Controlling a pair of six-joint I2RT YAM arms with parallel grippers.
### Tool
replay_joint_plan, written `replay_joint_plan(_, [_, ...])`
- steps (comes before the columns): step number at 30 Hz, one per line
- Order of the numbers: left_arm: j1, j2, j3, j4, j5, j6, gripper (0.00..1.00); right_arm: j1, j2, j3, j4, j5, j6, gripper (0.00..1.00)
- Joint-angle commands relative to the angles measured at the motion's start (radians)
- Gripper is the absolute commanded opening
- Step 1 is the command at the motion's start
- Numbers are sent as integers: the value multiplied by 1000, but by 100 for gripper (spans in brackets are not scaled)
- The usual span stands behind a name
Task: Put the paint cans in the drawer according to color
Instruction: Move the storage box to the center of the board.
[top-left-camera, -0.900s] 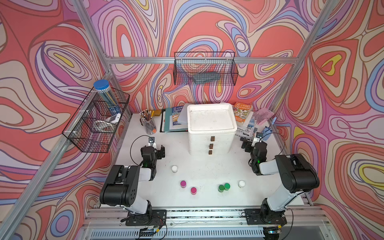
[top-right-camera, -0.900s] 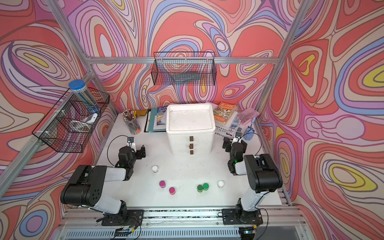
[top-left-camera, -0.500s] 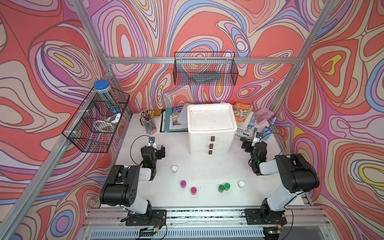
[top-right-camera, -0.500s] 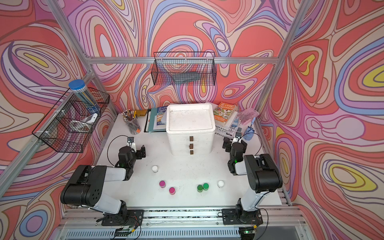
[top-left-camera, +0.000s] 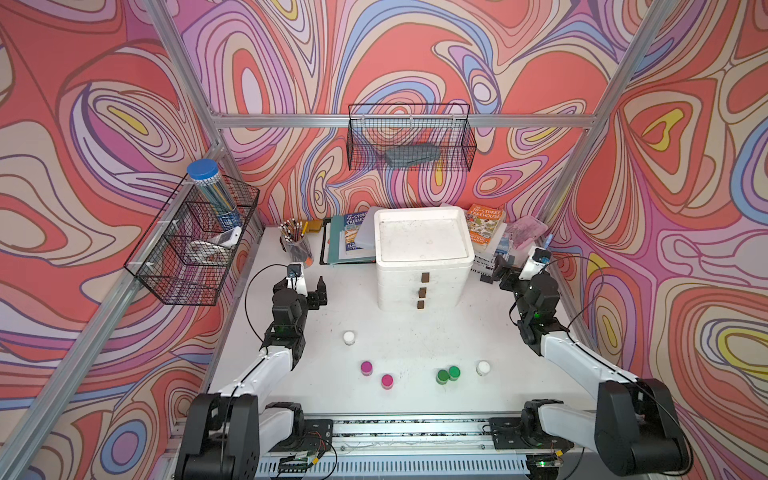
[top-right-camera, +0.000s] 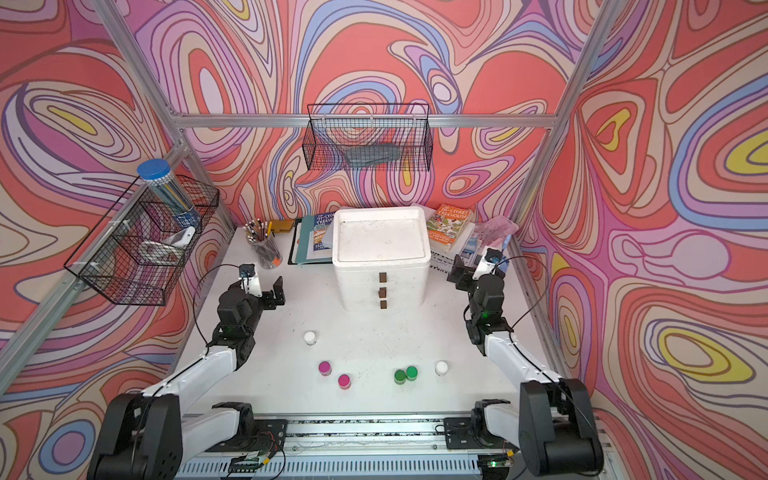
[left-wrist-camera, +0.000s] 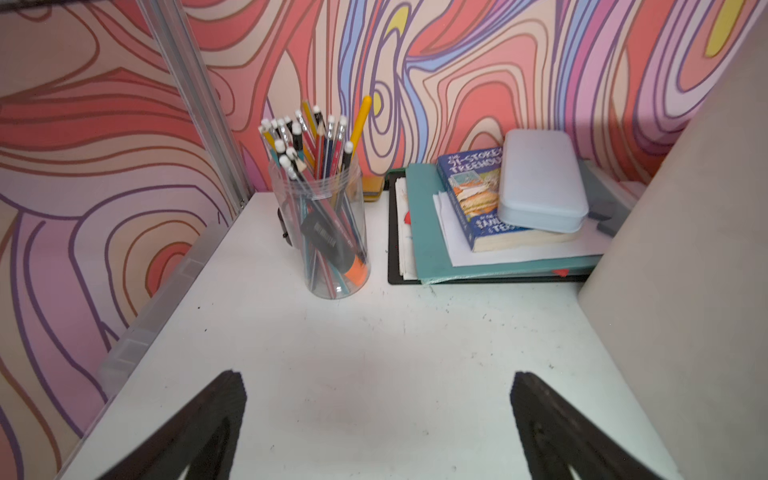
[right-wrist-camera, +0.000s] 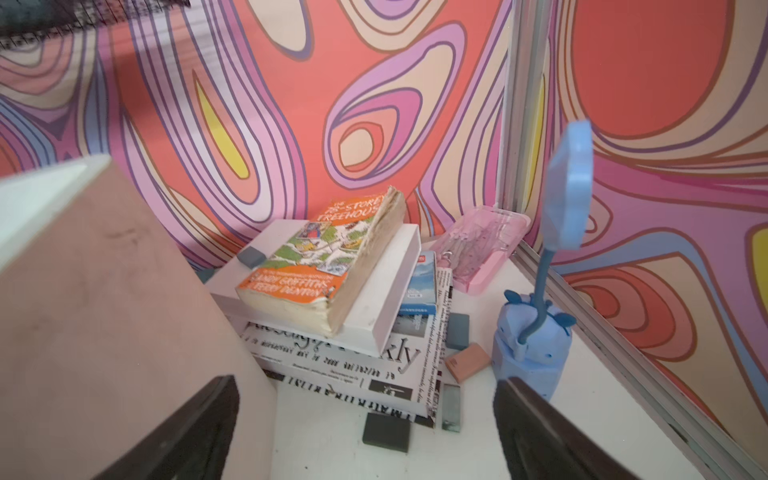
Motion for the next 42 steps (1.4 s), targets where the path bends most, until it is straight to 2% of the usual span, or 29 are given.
replay_joint_plan(1, [-7,-84,63,-243,135,-95,99,2,-8,90,-361,-80,127,98])
replay_joint_plan(4, [-59,-159,54,-252,234,-122,98,1,-19,132,-443,-107,165,98])
replay_joint_plan(10, [-234,-269,30,-265,319,-177,96,1,-5,235,-619,-93,193,98])
replay_joint_plan(15, [-433,-264,16,-240,261,-182,97,1,131,409,-843,-25,185,96])
replay_joint_plan(18, [-510,-206,19,-176,222,-200,97,4,232,482,-860,-112,149,93])
replay_joint_plan(21, [-535,-135,35,-114,208,-205,97,26,306,543,-850,-210,134,92])
replay_joint_plan(26, [-556,-58,63,-64,227,-197,96,124,367,601,-844,-239,72,92])
replay_joint_plan(30, [-597,-31,106,-48,196,-175,95,184,371,591,-821,-260,57,92])
replay_joint_plan(37, [-652,1,130,-50,50,-152,89,281,371,580,-801,-258,68,92])
replay_joint_plan(42, [-686,41,195,-180,-121,-203,83,282,338,557,-803,-134,136,92])
